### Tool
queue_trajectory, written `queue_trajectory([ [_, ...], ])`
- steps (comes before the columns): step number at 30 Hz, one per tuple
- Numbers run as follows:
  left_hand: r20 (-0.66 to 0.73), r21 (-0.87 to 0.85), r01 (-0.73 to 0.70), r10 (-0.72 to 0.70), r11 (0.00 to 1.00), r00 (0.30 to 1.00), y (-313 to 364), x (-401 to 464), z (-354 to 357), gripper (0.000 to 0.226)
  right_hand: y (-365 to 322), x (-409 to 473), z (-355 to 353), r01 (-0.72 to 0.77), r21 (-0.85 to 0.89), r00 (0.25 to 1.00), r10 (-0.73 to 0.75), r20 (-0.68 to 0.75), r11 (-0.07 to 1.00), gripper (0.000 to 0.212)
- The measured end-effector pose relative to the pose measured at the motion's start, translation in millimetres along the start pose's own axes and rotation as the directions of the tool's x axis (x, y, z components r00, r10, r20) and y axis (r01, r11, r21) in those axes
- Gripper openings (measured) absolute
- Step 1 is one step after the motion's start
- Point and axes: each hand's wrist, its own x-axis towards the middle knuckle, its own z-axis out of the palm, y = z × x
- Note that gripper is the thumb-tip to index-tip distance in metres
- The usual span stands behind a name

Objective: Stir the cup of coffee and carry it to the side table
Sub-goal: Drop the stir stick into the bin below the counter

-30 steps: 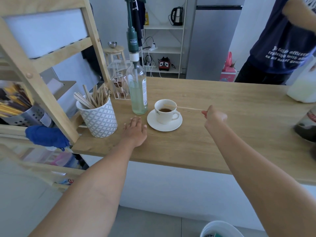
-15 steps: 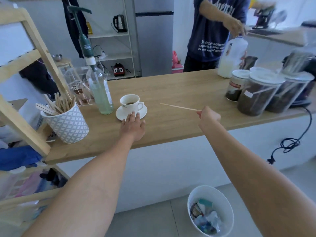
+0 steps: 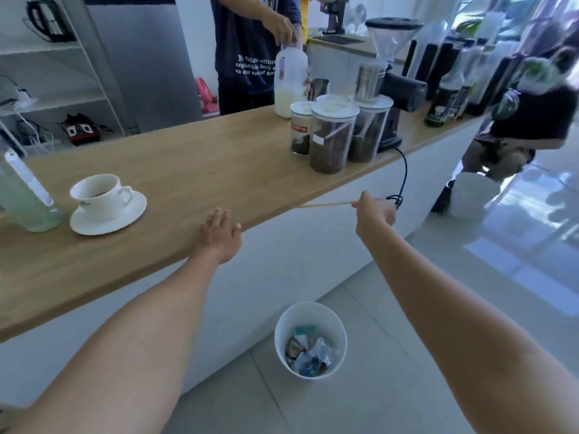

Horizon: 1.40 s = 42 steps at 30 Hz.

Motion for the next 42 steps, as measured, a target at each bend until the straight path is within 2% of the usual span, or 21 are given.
queue_trajectory([
  [3, -0.012, 0.041, 0.012, -0.011, 0.999, 1.000, 7.3, -4.1, 11.2, 0.060, 13.9, 1.2, -16.6, 0.136, -0.278, 0.979, -0.173, -0.112, 0.951, 0.033],
  [5, -0.007, 0.066, 0.022, -0.022, 0.998, 1.000, 9.2, -6.4, 16.9, 0.061, 24.7, 2.4, -19.9, 0.244, -0.434, 0.952, -0.299, -0.063, 0.867, 0.032],
  [8, -0.042, 0.082, 0.024, -0.020, 0.996, 0.999, 10.1, -9.7, 22.7, 0.061, 46.2, 6.7, -17.6, 0.343, -0.611, 0.919, -0.389, 0.063, 0.713, 0.028],
  [11, -0.052, 0.096, 0.025, -0.020, 0.995, 0.998, 9.3, -10.8, 25.4, 0.061, 68.3, 10.4, -10.3, 0.374, -0.689, 0.914, -0.373, 0.161, 0.621, 0.021],
  [14, -0.055, 0.105, 0.028, -0.023, 0.994, 0.998, 8.7, -10.4, 26.7, 0.061, 89.5, 11.9, -4.8, 0.368, -0.753, 0.928, -0.273, 0.255, 0.545, 0.027],
  [20, -0.043, 0.100, 0.029, -0.024, 0.995, 0.999, 7.8, -10.7, 25.9, 0.061, 118.2, 13.7, -5.5, 0.306, -0.825, 0.946, -0.056, 0.318, 0.476, 0.035],
  [28, 0.006, 0.077, 0.026, -0.026, 0.997, 1.000, 8.3, -9.9, 19.9, 0.062, 118.5, 18.0, -15.3, 0.279, -0.848, 0.957, -0.055, 0.286, 0.451, 0.033],
  [30, 0.021, 0.074, 0.028, -0.029, 0.997, 0.999, 9.0, -9.5, 17.5, 0.062, 114.5, 18.2, -16.0, 0.289, -0.843, 0.955, -0.072, 0.288, 0.455, 0.025],
  [31, 0.031, 0.071, 0.030, -0.032, 0.997, 0.999, 9.5, -9.9, 15.3, 0.062, 111.1, 17.0, -16.1, 0.298, -0.840, 0.952, -0.074, 0.297, 0.453, 0.015],
  [32, 0.042, 0.069, 0.033, -0.036, 0.997, 0.998, 9.6, -10.2, 13.3, 0.062, 108.0, 15.9, -15.3, 0.313, -0.836, 0.947, -0.082, 0.310, 0.450, 0.015],
  [33, 0.051, 0.067, 0.038, -0.041, 0.997, 0.998, 9.5, -11.2, 11.5, 0.062, 105.2, 15.4, -13.7, 0.334, -0.830, 0.941, -0.098, 0.325, 0.447, 0.029],
  [36, 0.052, 0.058, 0.056, -0.059, 0.997, 0.997, 7.1, -17.3, 5.1, 0.062, 92.9, 11.8, -5.9, 0.473, -0.787, 0.880, -0.171, 0.443, 0.395, 0.048],
  [42, 0.023, 0.044, 0.143, -0.144, 0.989, 0.989, -17.3, -35.9, -20.1, 0.061, 60.5, -3.3, 38.9, 0.701, -0.693, 0.713, -0.162, 0.682, 0.168, 0.053],
])
